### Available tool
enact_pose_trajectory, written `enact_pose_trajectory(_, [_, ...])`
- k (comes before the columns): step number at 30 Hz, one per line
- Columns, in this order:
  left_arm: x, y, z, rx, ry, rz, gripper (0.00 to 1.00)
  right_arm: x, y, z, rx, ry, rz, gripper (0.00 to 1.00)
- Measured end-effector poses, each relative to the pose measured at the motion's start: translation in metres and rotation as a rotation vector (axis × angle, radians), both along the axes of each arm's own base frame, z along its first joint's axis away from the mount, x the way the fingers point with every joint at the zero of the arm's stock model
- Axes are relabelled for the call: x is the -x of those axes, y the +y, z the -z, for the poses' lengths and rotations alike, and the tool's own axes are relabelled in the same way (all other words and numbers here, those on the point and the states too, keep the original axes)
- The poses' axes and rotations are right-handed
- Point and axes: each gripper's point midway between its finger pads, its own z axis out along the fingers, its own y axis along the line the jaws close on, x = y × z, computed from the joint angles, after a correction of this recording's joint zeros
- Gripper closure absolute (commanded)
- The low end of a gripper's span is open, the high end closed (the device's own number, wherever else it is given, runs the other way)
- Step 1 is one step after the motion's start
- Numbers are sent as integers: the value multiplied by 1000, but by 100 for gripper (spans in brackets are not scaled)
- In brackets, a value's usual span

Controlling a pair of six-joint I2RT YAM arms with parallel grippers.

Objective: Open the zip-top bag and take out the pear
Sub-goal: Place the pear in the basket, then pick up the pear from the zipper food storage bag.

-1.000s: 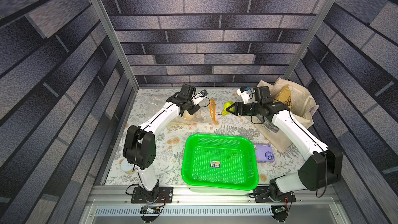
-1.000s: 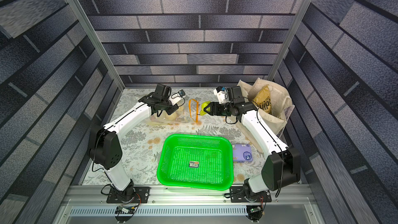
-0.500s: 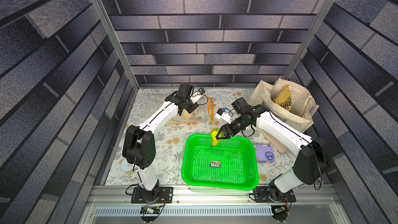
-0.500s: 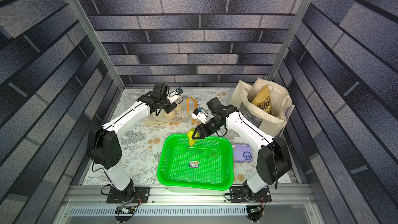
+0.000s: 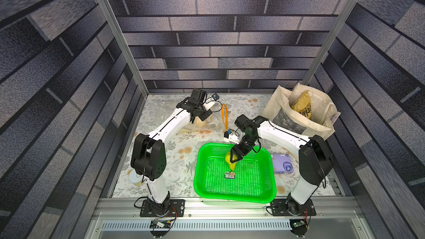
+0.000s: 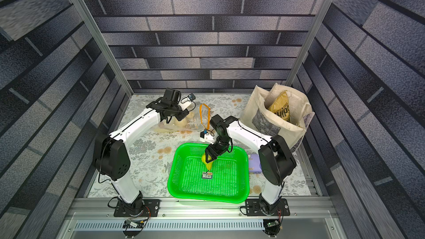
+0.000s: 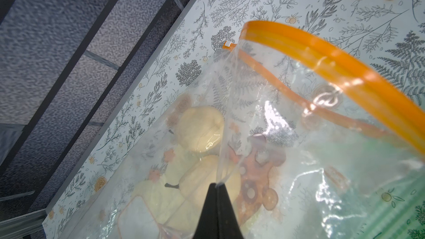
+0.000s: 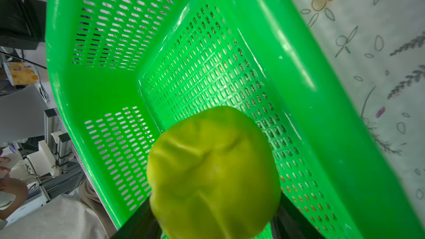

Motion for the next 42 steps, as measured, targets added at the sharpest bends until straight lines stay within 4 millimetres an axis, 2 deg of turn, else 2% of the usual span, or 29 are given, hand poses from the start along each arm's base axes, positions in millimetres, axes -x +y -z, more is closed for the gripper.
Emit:
enact_pose_trajectory(5, [0, 0, 0, 0, -1, 0, 100, -6, -3, 4, 33, -39, 2, 19])
enact_pose_trajectory(11, [0, 0, 0, 0, -1, 0, 100, -12, 0, 3, 20, -65, 9, 23])
enact_pose_trajectory(15, [0, 0, 0, 0, -1, 0, 100, -21, 13, -29, -141, -72, 68, 30])
enact_pose_trajectory(19, [0, 0, 0, 0, -1, 0, 100, -51, 8, -76, -323, -121, 193, 33])
enact_pose_trajectory(23, [0, 0, 0, 1, -1, 0, 100, -86, -3, -98, -406, -162, 330, 35])
enact_pose_trajectory(27, [0, 0, 0, 1, 0, 1, 100, -124, -14, -90, -363, -158, 492, 40])
enact_pose_trajectory(33, [0, -1, 0, 4, 1, 5, 100, -185, -8, -67, -297, -131, 692, 47])
enact_pose_trajectory(39, [1, -2, 0, 8, 3, 8, 100, -243, 6, -54, -280, -110, 838, 36])
enact_pose_trajectory(42, [1, -2, -1, 11, 3, 11, 100, -262, 12, -45, -281, -94, 892, 31])
